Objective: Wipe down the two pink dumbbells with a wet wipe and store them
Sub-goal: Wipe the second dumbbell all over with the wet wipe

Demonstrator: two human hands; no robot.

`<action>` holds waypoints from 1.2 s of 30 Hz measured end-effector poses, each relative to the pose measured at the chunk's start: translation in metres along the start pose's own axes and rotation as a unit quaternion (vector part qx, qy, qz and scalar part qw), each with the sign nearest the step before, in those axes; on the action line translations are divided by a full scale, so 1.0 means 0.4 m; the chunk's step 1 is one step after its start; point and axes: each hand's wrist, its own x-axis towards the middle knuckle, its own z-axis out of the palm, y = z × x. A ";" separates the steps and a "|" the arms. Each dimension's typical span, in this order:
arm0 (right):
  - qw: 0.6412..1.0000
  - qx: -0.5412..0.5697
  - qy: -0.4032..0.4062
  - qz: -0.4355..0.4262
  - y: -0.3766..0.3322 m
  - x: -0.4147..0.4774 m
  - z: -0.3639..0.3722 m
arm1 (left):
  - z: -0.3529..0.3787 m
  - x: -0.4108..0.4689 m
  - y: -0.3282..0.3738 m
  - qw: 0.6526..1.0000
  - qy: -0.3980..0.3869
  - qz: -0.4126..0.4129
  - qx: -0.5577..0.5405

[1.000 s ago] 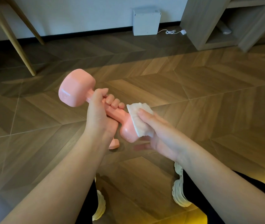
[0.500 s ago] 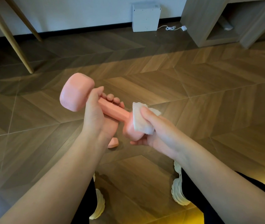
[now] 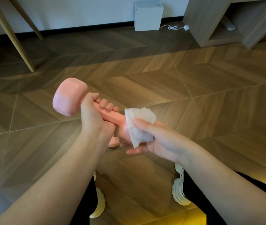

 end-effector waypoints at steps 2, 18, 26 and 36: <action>1.000 -0.011 0.017 -0.023 0.009 0.005 0.005 | 0.000 0.000 -0.002 1.000 -0.003 0.001 0.000; 0.995 -0.084 0.051 -0.030 0.018 0.006 0.002 | 0.008 -0.007 -0.018 1.000 -0.020 -0.018 0.009; 0.999 -0.029 0.003 0.032 -0.010 -0.002 -0.019 | 0.004 -0.008 -0.019 0.999 -0.018 -0.029 0.007; 0.999 -0.027 -0.020 -0.017 -0.004 -0.006 -0.019 | 0.002 0.002 -0.011 1.000 -0.015 -0.027 0.003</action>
